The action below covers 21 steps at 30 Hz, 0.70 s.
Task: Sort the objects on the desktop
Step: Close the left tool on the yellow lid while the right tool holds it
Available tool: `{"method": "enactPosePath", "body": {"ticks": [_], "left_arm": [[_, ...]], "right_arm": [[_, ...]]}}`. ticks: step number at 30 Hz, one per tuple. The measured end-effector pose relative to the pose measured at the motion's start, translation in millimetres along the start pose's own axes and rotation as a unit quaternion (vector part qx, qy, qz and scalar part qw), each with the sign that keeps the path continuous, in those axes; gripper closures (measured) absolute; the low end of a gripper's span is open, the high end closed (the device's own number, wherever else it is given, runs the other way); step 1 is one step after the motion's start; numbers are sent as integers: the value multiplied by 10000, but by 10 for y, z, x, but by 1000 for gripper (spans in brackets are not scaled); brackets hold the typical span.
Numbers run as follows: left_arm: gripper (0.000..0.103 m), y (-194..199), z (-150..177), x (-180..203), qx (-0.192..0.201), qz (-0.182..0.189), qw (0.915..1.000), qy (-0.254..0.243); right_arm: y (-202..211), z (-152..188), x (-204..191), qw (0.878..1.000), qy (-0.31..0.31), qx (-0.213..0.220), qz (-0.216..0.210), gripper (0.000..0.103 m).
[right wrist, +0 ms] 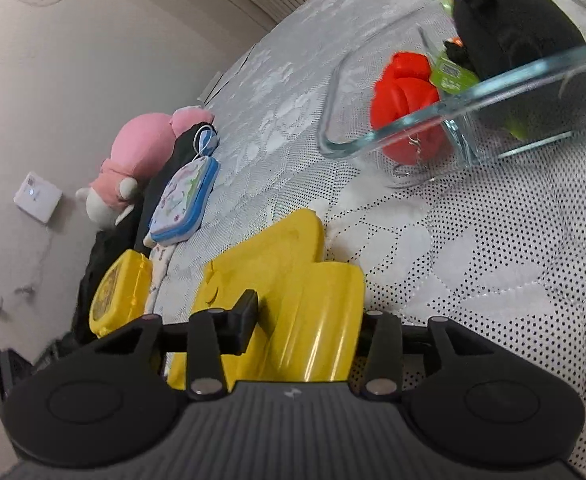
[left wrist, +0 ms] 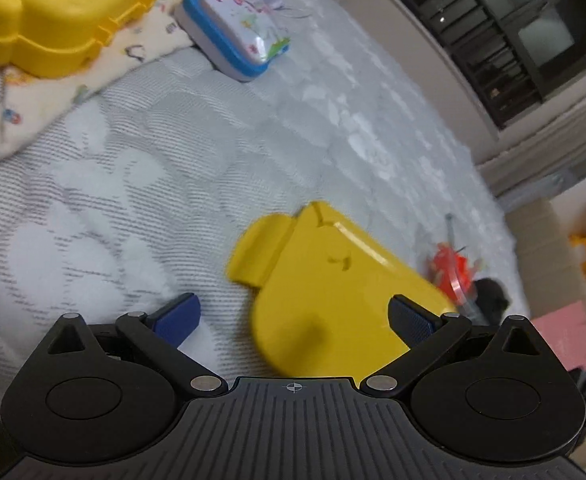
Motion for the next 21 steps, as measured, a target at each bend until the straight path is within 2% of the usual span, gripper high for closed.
{"method": "enactPosePath", "body": {"ticks": [3,10,13,15,17,21], "left_arm": [[1,-63,-25,-4,-124,513,9983,264],[1,-206,-25,-26,-360,1116,9915,566],[1,-240,-5,-9,-416,1171,9906,562],[1,-257,13,24,-426,1106,9919,466],[1,-238,12,28,-400,1062,9927,399],[1,-253,25,34,-474,1236,9901,470]], "right_arm": [[14,25,-96,9995,288,16,121,54],[154,48,-209,9953,827,272,428,50],[196,47,-265,9903,1184,336,641,45],[203,54,-290,9857,1412,337,853,35],[222,66,-286,9807,1568,370,1108,34],[331,63,-212,9726,1669,597,1504,32]]}}
Point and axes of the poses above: each gripper's, at about its wrist camera, not at the fingertips, and y roughly against the way its jaws point, x to its right, z to its underside, the point moved 3 cm from there along -y, roughly the way its jaws point, and after that the axes turned 5 degrees about -x, right-handed, at the moved point
